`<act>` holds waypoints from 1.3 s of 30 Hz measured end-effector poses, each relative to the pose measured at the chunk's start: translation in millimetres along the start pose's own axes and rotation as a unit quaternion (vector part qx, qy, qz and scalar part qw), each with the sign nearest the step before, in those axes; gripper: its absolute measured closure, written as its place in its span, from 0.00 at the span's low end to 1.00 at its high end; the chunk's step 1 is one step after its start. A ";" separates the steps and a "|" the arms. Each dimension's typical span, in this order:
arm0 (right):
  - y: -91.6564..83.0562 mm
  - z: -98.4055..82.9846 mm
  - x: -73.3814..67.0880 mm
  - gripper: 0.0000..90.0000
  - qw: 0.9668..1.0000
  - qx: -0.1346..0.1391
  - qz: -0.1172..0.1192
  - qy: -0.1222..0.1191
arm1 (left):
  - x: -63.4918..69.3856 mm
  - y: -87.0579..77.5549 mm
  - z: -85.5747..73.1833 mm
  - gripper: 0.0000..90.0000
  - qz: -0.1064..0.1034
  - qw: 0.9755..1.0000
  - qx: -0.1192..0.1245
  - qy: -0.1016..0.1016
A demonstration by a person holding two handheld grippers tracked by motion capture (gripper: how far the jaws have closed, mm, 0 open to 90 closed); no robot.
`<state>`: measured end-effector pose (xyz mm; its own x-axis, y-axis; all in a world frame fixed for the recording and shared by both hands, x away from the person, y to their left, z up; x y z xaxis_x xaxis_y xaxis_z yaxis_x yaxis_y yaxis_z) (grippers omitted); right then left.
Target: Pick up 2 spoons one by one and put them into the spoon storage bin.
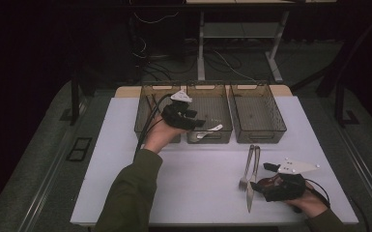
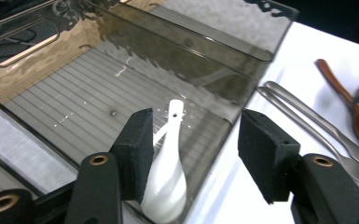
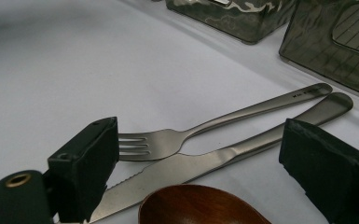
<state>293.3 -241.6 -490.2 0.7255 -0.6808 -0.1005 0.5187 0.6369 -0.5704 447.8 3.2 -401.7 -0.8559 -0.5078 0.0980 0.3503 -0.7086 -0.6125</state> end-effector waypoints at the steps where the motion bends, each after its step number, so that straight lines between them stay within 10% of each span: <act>1: 0.0 0.0 0.0 0.13 1.000 0.000 0.001 -0.001 | 2.0 -3.1 -1.8 0.47 -0.001 1.000 0.002 0.003; 17: -1.6 0.4 0.9 0.13 1.000 -0.003 0.003 0.008 | 38.2 -45.9 -51.7 0.32 0.010 0.999 0.021 0.022; 39: -17.3 2.6 29.5 0.33 0.997 -0.064 -0.016 0.026 | 49.9 -74.9 -138.2 0.07 0.047 0.998 0.038 -0.022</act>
<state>306.9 -271.8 -481.3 0.6829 -0.7205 -0.1206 0.4771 0.5649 -0.6732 326.2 98.6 -459.4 -0.8012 -0.5932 0.0792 0.4570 -0.6919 -0.5589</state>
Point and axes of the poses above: each handheld gripper's, and its own axes: y roughly forward along the jaws, z roughly out of its top, x roughly to its right, the point moved 8 cm from there along y, roughly forward along the jaws, and after that the axes turned 2 degrees about -x, right-handed, at the moved point
